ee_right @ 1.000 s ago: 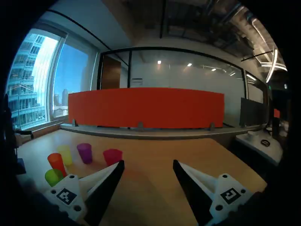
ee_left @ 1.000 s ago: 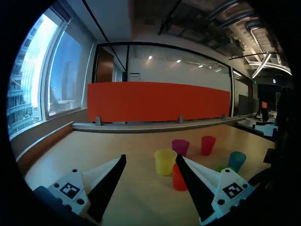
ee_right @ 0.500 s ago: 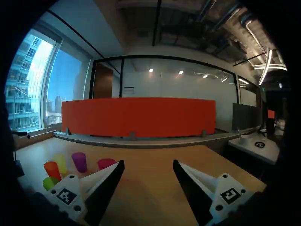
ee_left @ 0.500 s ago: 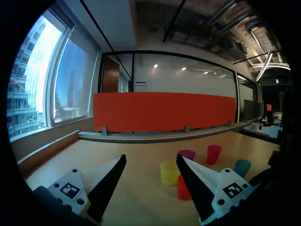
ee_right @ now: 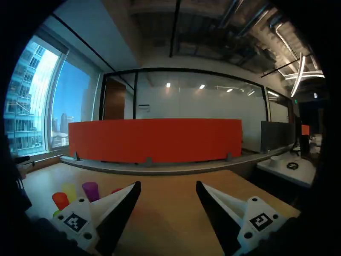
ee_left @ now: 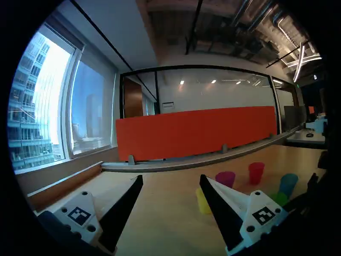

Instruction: Pour water

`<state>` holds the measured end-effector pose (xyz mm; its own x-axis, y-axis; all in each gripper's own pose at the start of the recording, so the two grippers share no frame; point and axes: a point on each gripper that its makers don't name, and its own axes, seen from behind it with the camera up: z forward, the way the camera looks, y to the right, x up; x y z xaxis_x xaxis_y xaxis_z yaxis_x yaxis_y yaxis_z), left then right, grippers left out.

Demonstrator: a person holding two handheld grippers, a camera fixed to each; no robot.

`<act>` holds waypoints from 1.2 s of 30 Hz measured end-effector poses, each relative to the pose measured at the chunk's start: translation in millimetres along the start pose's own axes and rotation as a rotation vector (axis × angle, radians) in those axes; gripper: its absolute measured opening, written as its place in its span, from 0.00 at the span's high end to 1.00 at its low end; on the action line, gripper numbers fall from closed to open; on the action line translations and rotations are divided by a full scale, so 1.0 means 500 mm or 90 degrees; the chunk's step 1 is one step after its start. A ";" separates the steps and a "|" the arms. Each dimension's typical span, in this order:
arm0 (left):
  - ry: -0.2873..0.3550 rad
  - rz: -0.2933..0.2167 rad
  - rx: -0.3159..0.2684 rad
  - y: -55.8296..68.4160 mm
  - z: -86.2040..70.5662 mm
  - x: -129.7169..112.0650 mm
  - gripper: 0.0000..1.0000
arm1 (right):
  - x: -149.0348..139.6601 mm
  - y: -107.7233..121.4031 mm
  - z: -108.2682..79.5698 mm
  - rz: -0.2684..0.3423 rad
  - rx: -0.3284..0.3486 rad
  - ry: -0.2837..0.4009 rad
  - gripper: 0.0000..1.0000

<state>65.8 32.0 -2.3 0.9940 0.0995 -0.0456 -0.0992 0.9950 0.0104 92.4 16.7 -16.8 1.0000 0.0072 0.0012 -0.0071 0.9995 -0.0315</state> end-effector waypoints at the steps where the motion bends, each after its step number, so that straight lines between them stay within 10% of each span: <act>1: 0.002 0.004 0.001 -0.002 0.000 -0.004 0.01 | 0.005 0.000 -0.001 -0.002 -0.001 0.001 0.00; 36: -0.012 -0.058 0.008 -0.056 -0.002 -0.119 0.01 | 0.017 -0.020 0.005 -0.012 -0.021 0.004 0.00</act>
<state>9.4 -1.8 -0.7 0.9996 0.0088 -0.0278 -0.0083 0.9998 0.0200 100.9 6.8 -14.0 0.9999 -0.0118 -0.0043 0.0115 0.9979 -0.0641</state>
